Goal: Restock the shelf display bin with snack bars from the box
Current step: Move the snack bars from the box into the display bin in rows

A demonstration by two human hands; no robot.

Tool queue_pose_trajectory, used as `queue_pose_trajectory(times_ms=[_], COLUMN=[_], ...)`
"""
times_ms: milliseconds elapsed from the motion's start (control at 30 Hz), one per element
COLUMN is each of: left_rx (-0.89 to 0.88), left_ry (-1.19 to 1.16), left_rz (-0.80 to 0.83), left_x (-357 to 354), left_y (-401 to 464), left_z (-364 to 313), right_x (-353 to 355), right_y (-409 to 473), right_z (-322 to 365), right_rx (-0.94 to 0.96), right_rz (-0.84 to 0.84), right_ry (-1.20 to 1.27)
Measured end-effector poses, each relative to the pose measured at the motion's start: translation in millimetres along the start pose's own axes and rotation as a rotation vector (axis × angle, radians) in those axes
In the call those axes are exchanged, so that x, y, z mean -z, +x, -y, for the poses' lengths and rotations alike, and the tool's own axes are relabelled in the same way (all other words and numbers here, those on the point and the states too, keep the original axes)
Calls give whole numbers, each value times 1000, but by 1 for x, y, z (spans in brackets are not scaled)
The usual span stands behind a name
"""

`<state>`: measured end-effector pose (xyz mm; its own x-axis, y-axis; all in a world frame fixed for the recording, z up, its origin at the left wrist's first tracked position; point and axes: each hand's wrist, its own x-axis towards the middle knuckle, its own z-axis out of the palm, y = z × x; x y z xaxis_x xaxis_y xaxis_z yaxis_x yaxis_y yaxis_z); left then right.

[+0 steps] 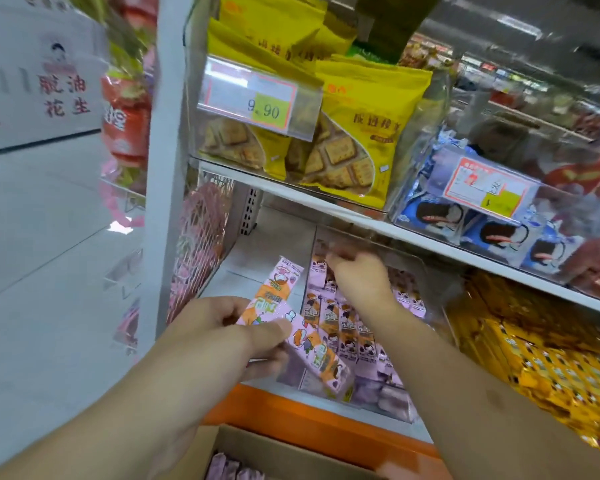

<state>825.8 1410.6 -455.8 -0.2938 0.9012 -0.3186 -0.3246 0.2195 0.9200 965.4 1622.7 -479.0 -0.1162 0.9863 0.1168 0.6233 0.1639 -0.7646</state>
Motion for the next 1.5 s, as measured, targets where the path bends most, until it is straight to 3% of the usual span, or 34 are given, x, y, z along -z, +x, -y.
queue_pose_trajectory(times_ms=[67, 233, 300, 400, 567, 700, 767, 1033, 1167, 1267, 1400, 1500], left_rx=[-9, -28, -30, -32, -72, -63, -81, -131, -135, -103, -68, 16], left_ry=[-19, -79, -112, -134, -68, 15, 41, 142, 167, 166, 238, 147], left_rz=[-6, 3, 5, 10, 12, 142, 223, 296, 304, 259, 73, -4], left_x=[-3, -13, -20, -35, -53, -59, -60, -52, -52, -50, -42, -37], left_y=[-2, -8, -11, -19, -27, -30, -32, -24, -20, -16, -3, 5], left_z=[-1, -2, -1, 4, 16, 27, 31, 32, 35, 35, 29, 21], right_x=[19, 83, 98, 103, 99, 98, 101, 127, 121, 111, 96, 78], right_y=[-25, -120, -152, -178, -199, -206, -206, -197, -192, -188, -150, -99], right_z=[7, 15, 9, -10, -28, -29, -28, -23, -28, -31, -30, -24], right_rx=[55, 163, 197, 234, 142, 131, 162, 392, 400, 370, 262, 246], right_rz=[42, 434, 497, 381, 278, 204, 218, 447, 482, 405, 292, 292], right_ry=[48, 166, 103, -14, 144, 177, 140, -40, -68, -49, -15, -53])
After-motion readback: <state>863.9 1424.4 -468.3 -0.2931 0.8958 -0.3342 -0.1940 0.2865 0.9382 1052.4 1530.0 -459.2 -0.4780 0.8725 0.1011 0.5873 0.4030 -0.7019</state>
